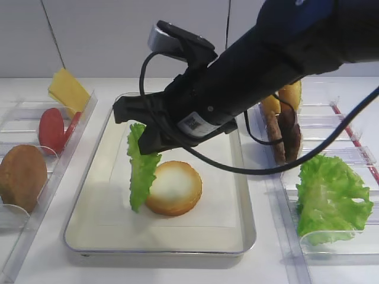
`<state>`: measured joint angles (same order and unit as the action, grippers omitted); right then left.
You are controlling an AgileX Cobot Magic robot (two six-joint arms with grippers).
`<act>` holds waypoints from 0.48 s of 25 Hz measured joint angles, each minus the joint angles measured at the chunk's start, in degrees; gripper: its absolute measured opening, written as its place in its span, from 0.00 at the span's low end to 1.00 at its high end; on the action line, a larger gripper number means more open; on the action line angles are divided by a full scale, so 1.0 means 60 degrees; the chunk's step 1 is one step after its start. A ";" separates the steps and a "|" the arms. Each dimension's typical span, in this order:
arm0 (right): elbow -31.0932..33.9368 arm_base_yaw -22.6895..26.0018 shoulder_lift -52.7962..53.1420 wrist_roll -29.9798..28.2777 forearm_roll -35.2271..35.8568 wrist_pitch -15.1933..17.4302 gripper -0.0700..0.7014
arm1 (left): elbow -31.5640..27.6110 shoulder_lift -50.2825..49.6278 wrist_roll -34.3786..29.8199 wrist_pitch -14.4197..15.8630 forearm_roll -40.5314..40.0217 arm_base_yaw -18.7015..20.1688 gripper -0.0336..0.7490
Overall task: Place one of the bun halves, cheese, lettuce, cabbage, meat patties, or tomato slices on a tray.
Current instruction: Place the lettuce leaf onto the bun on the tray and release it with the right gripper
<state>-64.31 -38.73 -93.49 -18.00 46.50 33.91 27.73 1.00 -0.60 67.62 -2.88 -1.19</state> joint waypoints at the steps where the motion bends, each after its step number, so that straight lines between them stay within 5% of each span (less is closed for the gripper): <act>1: -0.0013 0.0000 -0.0088 0.0000 0.0026 -0.0038 0.12 | 0.0000 0.0000 0.0000 0.0000 0.0000 0.0000 0.67; 12: -0.0022 0.0000 -0.0709 0.0000 -0.0027 -0.0640 0.12 | 0.0000 0.0000 0.0000 0.0000 0.0000 0.0000 0.67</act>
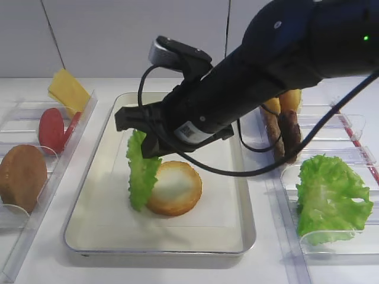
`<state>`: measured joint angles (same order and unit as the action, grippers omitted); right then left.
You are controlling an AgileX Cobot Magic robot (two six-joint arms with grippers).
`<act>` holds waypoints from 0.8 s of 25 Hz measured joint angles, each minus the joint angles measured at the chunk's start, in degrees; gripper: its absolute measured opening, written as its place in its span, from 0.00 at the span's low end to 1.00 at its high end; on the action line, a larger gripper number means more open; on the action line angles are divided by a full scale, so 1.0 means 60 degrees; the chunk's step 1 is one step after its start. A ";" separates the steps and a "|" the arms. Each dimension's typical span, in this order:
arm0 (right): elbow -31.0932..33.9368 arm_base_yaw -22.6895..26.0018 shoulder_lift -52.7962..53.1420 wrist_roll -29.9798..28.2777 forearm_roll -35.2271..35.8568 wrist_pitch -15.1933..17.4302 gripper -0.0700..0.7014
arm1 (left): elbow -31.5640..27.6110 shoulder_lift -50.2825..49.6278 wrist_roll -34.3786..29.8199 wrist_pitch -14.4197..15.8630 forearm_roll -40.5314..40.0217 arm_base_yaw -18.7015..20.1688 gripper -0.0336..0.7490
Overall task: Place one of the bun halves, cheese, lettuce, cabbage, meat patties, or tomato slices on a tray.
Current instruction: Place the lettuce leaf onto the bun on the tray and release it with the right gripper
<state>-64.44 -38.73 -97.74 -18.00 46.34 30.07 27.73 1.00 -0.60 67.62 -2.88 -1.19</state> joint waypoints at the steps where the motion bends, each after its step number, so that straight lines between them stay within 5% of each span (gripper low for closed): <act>1: 0.0000 0.0000 -0.0116 0.0000 -0.0075 0.0000 0.12 | 0.0000 0.0000 0.0000 0.0000 0.0000 0.0000 0.67; 6: 0.0000 0.0000 -0.0233 0.0393 -0.0813 -0.0017 0.12 | 0.0000 0.0000 0.0000 0.0000 0.0000 0.0000 0.67; 13: 0.0000 0.0000 -0.0233 0.2430 -0.3154 0.0083 0.12 | 0.0000 0.0000 0.0000 0.0000 0.0000 0.0000 0.67; 20: 0.0000 -0.0022 -0.0233 0.2858 -0.3459 0.0143 0.12 | 0.0000 0.0000 0.0000 0.0000 0.0000 0.0000 0.67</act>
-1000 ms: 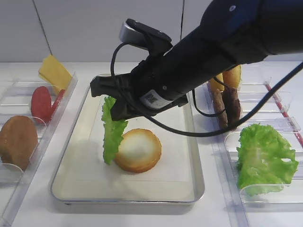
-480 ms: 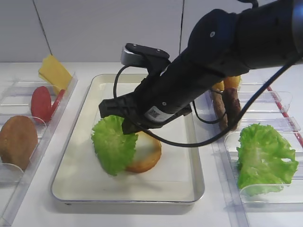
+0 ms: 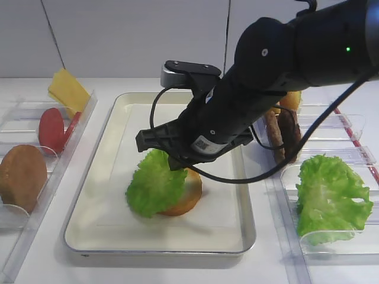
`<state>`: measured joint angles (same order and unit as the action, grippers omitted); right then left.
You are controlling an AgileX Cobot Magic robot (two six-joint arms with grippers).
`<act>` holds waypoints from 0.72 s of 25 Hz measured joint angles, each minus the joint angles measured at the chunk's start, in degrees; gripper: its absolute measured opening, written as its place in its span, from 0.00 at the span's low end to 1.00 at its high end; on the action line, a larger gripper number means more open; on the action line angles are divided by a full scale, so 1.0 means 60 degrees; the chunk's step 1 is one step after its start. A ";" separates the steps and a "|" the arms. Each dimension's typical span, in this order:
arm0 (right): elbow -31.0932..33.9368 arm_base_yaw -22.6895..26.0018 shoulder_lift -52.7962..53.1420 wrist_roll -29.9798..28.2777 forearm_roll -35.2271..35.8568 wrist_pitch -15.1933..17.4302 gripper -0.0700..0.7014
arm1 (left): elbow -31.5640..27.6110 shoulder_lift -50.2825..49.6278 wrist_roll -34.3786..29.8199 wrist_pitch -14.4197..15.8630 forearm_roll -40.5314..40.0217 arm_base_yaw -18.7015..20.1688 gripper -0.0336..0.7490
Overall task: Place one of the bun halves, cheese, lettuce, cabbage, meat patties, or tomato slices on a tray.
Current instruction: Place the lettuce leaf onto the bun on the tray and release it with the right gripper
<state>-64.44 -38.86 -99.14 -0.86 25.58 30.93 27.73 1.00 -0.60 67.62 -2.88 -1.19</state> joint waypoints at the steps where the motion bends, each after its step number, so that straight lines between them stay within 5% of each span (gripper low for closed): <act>1: 0.0000 0.0000 0.0021 0.0042 -0.0024 0.0000 0.12 | 0.0000 0.0000 0.0000 0.0000 0.0000 0.0000 0.67; 18: 0.0000 -0.0007 0.0135 0.1547 -0.1626 0.0510 0.12 | 0.0000 0.0000 0.0000 0.0000 0.0000 0.0000 0.67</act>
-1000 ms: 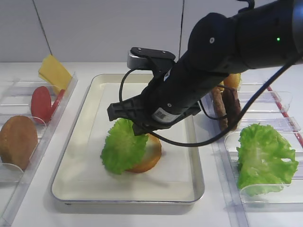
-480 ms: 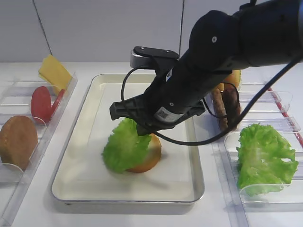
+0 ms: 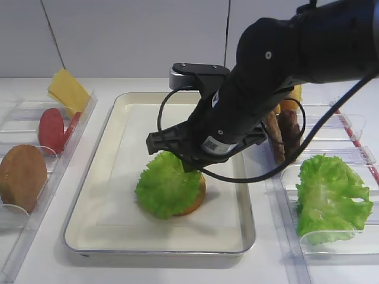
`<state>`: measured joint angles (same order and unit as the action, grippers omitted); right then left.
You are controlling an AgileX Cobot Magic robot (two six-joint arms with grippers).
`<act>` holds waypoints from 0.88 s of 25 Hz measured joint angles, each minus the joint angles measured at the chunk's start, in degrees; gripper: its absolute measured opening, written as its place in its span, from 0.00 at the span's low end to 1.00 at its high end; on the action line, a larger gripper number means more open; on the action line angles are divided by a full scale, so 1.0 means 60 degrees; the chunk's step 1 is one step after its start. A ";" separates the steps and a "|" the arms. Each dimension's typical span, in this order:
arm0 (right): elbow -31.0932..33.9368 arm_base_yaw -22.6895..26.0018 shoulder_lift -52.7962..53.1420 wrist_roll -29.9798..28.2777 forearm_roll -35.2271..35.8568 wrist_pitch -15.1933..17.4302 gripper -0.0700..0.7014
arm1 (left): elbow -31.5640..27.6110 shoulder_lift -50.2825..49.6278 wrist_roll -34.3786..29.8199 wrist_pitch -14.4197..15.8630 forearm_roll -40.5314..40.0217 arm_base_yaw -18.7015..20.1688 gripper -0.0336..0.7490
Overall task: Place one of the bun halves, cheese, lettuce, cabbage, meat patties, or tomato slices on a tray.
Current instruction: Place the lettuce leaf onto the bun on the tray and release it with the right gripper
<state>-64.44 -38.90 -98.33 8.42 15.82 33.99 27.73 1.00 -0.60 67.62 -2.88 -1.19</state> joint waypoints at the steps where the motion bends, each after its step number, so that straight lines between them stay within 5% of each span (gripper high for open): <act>1: 0.0000 0.0000 0.0000 0.0000 -0.0066 0.0026 0.12 | 0.0000 0.0000 0.0000 0.0000 0.0000 0.0000 0.67; 6: 0.0000 0.0000 0.0000 -0.0152 -0.0286 0.0108 0.22 | 0.0000 0.0000 0.0000 0.0000 0.0000 0.0000 0.67; 13: 0.0000 0.0000 0.0000 -0.0391 -0.0371 0.0424 0.91 | 0.0000 0.0000 0.0000 0.0000 0.0000 0.0000 0.67; 22: -0.0925 0.0000 0.0605 -0.0391 -0.1072 0.1438 0.98 | 0.0000 0.0000 0.0000 -0.0004 0.0000 0.0000 0.67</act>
<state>-69.99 -38.90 -94.70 6.08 9.39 42.62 27.73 1.00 -0.60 67.59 -2.88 -1.19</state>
